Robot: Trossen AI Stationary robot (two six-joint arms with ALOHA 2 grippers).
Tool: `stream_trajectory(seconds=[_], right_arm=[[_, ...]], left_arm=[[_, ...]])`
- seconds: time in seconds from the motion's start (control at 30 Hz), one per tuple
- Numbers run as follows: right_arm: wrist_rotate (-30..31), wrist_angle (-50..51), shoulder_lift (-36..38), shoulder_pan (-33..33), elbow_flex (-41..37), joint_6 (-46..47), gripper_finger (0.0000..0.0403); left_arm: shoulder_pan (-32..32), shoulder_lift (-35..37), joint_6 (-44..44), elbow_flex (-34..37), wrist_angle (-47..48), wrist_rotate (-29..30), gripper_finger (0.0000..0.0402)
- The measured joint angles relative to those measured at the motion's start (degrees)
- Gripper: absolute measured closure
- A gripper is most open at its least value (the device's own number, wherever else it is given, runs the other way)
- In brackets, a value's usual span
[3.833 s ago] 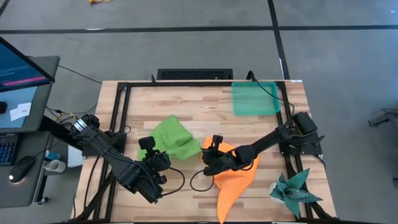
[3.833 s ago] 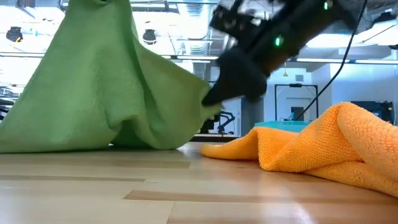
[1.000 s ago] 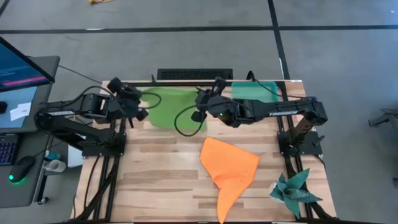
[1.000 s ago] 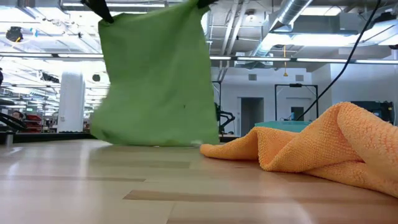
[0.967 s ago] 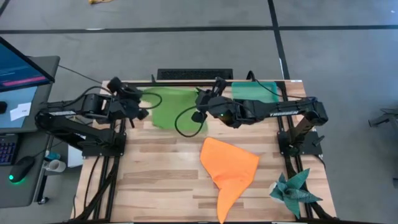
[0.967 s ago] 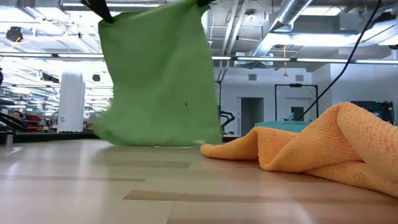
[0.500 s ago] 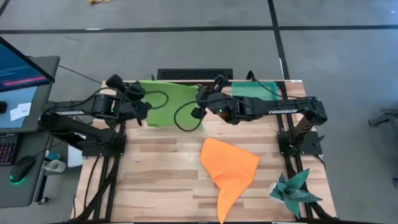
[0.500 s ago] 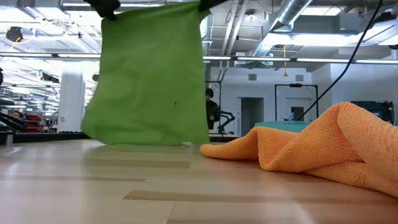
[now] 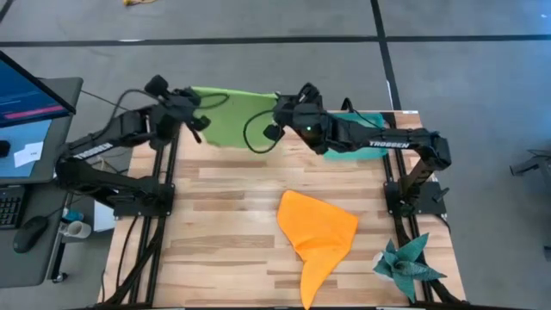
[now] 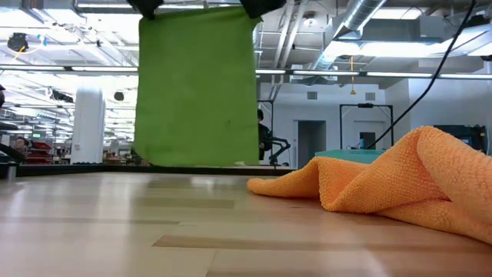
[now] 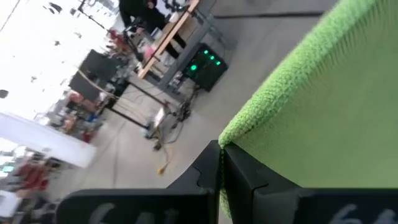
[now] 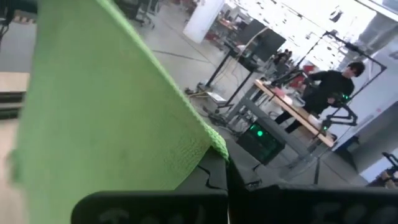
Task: Roll microfiber towels into tight, uniform cylinder then place into a basket
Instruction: Fold the green microfiber towel
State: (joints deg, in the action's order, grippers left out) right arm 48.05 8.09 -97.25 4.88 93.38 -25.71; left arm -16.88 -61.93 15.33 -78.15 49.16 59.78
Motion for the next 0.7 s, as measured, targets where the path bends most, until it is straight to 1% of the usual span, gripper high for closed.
stream_trajectory(seconds=[0.03,0.1,0.2,0.27,0.3,0.37,0.4,0.43,0.5,0.63,0.7], right_arm=[[0.02,0.1,0.0,-0.57,0.0,-0.72,0.0399],[-0.02,0.97,0.0,-2.02,0.0,-1.64,0.0399],[-0.34,5.36,0.0,-4.62,0.0,-1.21,0.0399],[-0.57,10.12,0.0,-6.51,0.0,1.29,0.0399],[-1.64,13.23,0.0,-7.45,0.0,3.69,0.0399],[-6.33,19.96,0.0,-9.21,0.0,10.23,0.0399],[-9.47,22.98,-0.14,-10.03,0.0,13.81,0.0399],[-12.47,25.36,-0.62,-10.84,0.05,16.9,0.0399],[-16.59,30.11,-1.98,-12.39,0.05,21.72,0.04],[-19.49,34.91,-5.94,-14.92,-0.09,26.92,0.0401],[-20.08,35.38,-7.94,-16.37,0.06,28.46,0.0401]], left_arm=[[-0.09,0.04,-0.02,-1.23,0.72,-0.64,0.04],[0.26,0.31,-0.82,-3.51,5.04,-2.36,0.04],[1.83,0.79,-8.12,-6.1,14.64,-7.55,0.04],[2.95,1.54,-15.41,-6.26,22.57,-15.03,0.04],[3.51,1.7,-19.41,-6.01,26.28,-19.35,0.04],[4.86,1.95,-26.98,-4.78,33.24,-27.4,0.04],[5.65,2.04,-30.11,-3.66,36.37,-30.51,0.04],[6.69,2.12,-32.51,-2.41,38.42,-32.36,0.04],[9.2,2.56,-36.4,1.08,39.43,-34.66,0.04],[13.23,4.32,-38.68,8.36,35.87,-40.77,0.04],[15.45,4.22,-40.22,11.59,33.88,-42.16,0.04]])
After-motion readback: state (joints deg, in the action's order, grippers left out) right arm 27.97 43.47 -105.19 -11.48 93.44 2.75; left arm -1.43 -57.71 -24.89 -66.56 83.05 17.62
